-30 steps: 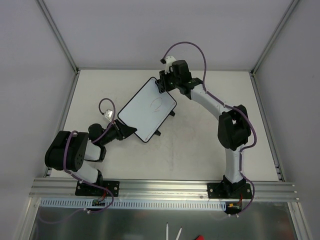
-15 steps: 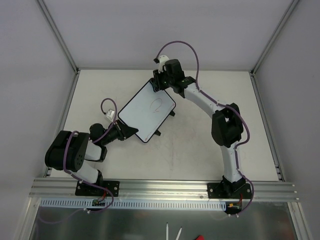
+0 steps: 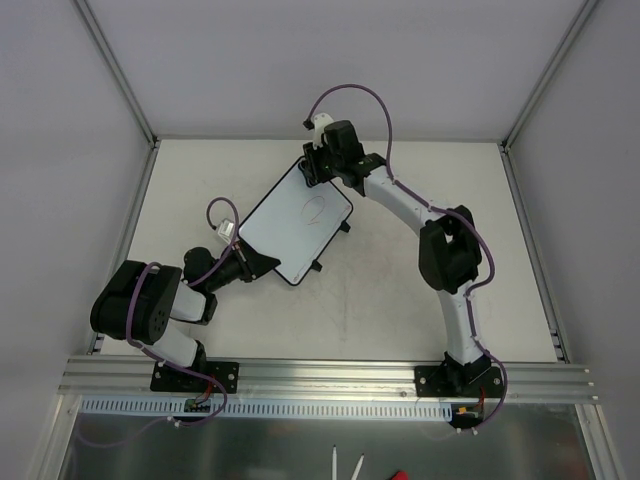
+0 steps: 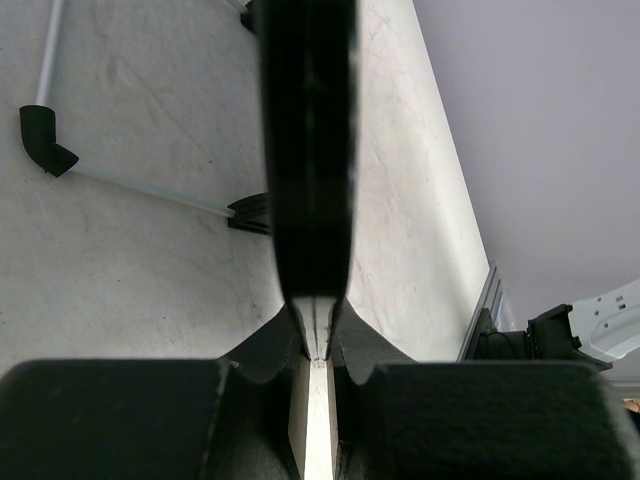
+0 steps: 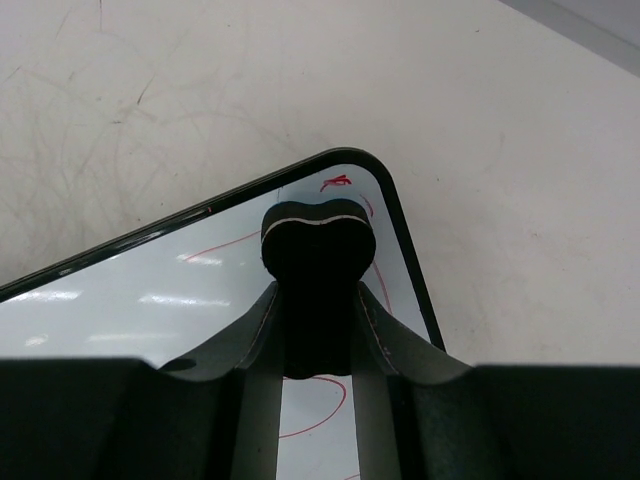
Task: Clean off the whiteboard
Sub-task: Hold the whiteboard at the whiteboard stand.
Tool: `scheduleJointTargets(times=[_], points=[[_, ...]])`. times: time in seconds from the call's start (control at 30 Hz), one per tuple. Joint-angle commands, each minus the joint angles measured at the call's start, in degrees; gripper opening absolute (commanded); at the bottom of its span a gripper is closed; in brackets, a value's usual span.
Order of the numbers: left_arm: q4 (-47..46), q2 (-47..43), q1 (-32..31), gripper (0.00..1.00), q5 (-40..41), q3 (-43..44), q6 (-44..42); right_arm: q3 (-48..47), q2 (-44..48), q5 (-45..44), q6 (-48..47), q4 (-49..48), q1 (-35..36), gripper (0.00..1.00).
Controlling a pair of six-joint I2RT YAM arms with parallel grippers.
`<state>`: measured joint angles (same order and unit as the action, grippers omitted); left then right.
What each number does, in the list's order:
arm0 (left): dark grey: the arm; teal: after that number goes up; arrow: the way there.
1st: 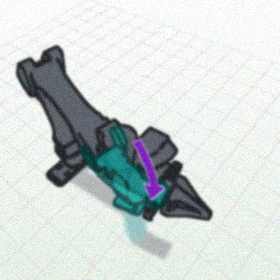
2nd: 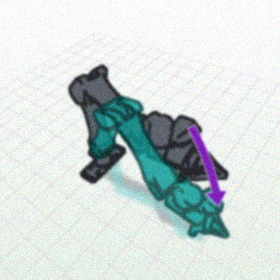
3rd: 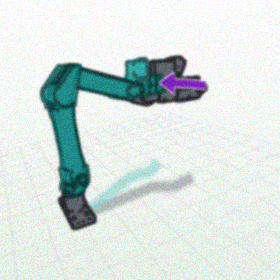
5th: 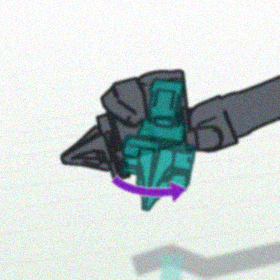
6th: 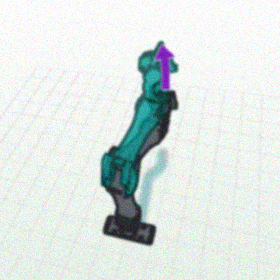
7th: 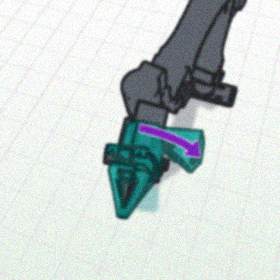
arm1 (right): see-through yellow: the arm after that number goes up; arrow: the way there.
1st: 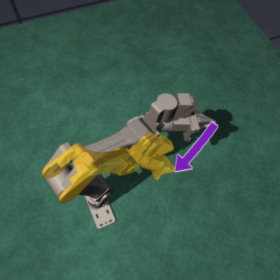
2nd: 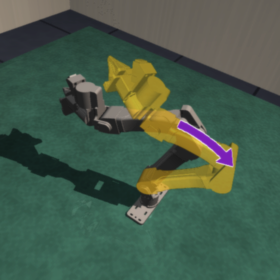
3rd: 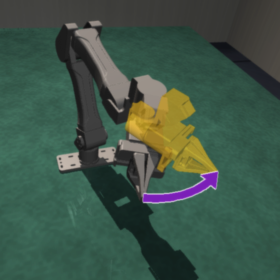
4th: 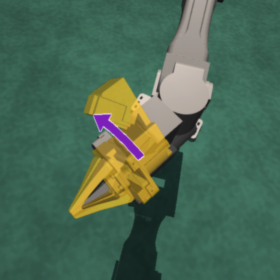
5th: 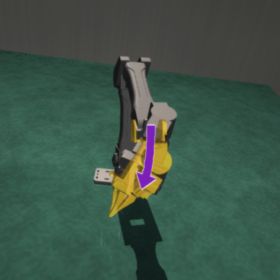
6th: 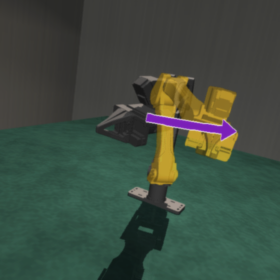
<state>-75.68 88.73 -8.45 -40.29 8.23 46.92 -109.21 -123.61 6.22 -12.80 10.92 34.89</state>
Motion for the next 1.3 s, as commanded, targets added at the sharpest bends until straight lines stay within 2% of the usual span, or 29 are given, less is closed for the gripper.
scheduleJointTargets(times=[0.0,0.37,0.67,1.13,1.27], points=[[-20.65,0.04,-0.87,0.06,-0.14,1.44,-0.25,-3.73,-1.27,-1.56,-1.35,1.47,0.88,0.0],[-20.47,0.48,-1.66,0.03,-0.22,1.79,-1.12,-5.4,-2.34,-2.88,-3.02,3.67,2.02,0.0],[-19.95,0.92,-2.1,0.0,-0.23,2.23,-1.74,-2.77,-0.23,-3.49,-6.97,4.72,5.09,0.0],[-18.19,-0.4,-2.54,0.0,-0.49,2.58,-2.62,0.31,1.71,0.81,-13.92,7.8,10.54,0.0],[-17.66,-0.84,-2.54,0.0,-0.49,2.67,-2.71,1.28,2.06,-0.24,-13.31,7.8,10.81,0.0]])
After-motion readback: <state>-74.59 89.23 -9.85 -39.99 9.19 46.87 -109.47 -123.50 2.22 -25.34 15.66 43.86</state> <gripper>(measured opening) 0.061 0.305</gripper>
